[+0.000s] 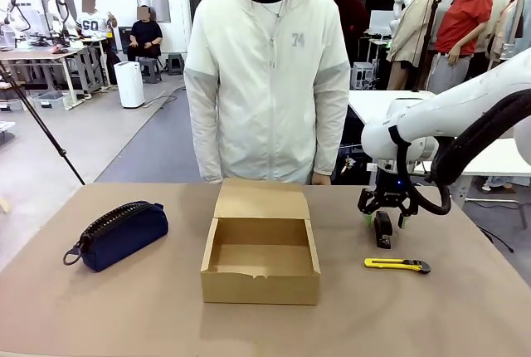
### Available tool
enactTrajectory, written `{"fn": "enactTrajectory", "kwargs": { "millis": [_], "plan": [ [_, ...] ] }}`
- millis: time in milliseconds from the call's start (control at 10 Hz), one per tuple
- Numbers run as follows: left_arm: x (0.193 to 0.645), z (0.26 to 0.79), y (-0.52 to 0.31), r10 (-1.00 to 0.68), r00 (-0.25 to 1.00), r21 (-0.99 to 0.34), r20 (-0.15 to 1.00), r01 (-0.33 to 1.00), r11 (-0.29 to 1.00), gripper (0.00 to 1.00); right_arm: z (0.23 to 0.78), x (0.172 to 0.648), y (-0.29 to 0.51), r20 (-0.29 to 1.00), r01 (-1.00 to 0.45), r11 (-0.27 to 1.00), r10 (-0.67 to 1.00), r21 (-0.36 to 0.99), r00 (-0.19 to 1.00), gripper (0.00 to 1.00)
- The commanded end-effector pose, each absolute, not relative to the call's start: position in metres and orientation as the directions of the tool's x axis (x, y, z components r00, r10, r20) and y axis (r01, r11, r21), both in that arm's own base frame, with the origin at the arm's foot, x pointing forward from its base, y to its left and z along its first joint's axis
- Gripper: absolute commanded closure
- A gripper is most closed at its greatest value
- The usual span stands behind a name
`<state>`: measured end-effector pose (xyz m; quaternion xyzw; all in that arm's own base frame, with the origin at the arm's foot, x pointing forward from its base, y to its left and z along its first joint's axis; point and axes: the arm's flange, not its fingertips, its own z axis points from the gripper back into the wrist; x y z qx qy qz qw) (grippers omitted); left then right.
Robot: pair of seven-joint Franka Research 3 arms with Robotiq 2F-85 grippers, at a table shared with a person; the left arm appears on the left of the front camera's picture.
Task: Pack the items into the box.
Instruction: Pick up the item indicated by the person and place it inside the Mailer Box.
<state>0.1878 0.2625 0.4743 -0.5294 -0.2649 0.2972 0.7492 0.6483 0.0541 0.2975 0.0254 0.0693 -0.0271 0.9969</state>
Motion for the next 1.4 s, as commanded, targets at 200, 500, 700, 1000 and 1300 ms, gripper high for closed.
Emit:
{"fn": "enactTrajectory", "kwargs": {
  "millis": [200, 500, 700, 1000, 1300],
  "plan": [
    [0.187, 0.475, 0.263, 0.723, 0.684, -0.955, 0.098, -0.140, 0.261, 0.00, 0.305, 0.655, 0.060, -0.199, 0.076, 0.996, -0.066, 0.042, 0.978, 1.00],
    [0.187, 0.475, 0.263, 0.723, 0.684, -0.955, 0.098, -0.140, 0.261, 0.00, 0.305, 0.654, 0.060, -0.217, 0.075, 0.997, -0.067, 0.031, 0.974, 1.00],
    [0.187, 0.475, 0.263, 0.723, 0.684, -0.955, 0.098, -0.140, 0.261, 0.00, 0.304, 0.654, 0.060, -0.225, 0.069, 0.997, -0.061, 0.026, 0.972, 1.00],
    [0.187, 0.475, 0.263, 0.723, 0.684, -0.955, 0.098, -0.140, 0.261, 0.00, 0.311, 0.652, 0.062, -0.227, 0.036, 0.999, -0.026, 0.037, 0.973, 1.00],
    [0.187, 0.475, 0.263, 0.723, 0.684, -0.955, 0.098, -0.140, 0.261, 0.00, 0.385, 0.628, 0.055, -0.075, -0.013, 1.000, 0.013, -0.003, 0.997, 1.00]
  ]
}}
